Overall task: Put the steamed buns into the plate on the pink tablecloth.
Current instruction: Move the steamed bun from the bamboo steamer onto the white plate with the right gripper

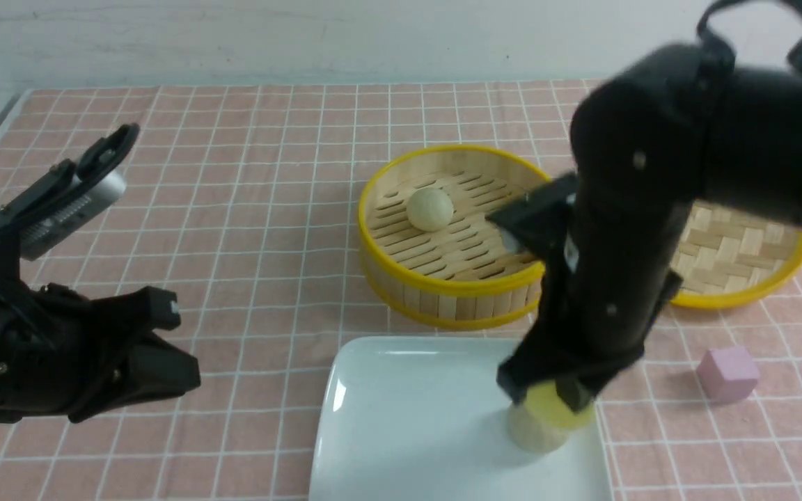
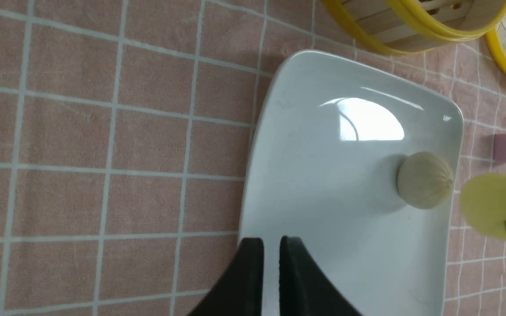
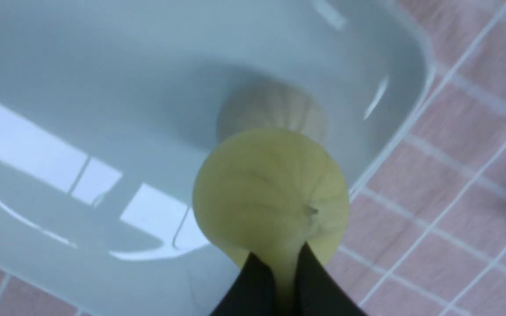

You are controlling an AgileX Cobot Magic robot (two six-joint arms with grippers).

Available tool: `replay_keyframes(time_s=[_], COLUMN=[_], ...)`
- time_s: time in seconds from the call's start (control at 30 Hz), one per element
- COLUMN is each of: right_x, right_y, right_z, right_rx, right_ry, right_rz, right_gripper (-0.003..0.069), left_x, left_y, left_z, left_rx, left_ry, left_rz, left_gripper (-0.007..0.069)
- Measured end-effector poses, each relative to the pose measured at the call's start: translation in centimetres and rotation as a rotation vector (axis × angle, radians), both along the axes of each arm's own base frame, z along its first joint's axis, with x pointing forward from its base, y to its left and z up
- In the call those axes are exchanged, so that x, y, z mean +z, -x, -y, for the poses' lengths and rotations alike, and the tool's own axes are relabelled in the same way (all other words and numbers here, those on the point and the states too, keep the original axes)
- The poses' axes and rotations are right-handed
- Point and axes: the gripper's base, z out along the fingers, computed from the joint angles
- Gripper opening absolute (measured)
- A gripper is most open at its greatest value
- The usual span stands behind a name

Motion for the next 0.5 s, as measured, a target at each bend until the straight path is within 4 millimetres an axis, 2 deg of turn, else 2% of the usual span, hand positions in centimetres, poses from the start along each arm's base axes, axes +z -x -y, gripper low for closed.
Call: replay_keyframes(time_s=[0.07, 0.17, 0.37, 0.47, 0.5], right_x=[-1.9, -3.5, -4.2, -4.4, -4.6], right_y=[1.4, 2.8, 3.7, 3.6, 3.6], right_z=[-0.5, -1.3, -2.3, -2.6, -2.7], right_rx=[0.002, 0.001, -0.006, -0.010, -0.016], right_ry=[0.012, 0.000, -0.043, -0.062, -0.061], right_rz=[-0.014, -0.003, 0.034, 0.041, 0.030], right_gripper=[0.0012, 0.0019, 0.0058, 0.0150, 0.0213], left_x=[0.0, 0.0, 0.0, 0.0, 0.0], left_y=[0.1, 0.1, 0.0, -0.1, -0.1], left_z=[0.0, 0.0, 0.0, -0.1, -0.1], left_rx=[-0.004, -0.004, -0.002, 0.005, 0.006], left_ry=[0.001, 0.000, -0.003, -0.011, -0.018], left_rz=[-0.005, -0.005, -0.001, 0.010, 0.014], left_gripper=[0.0090, 0.0094, 0.0097, 0.0100, 0.0104])
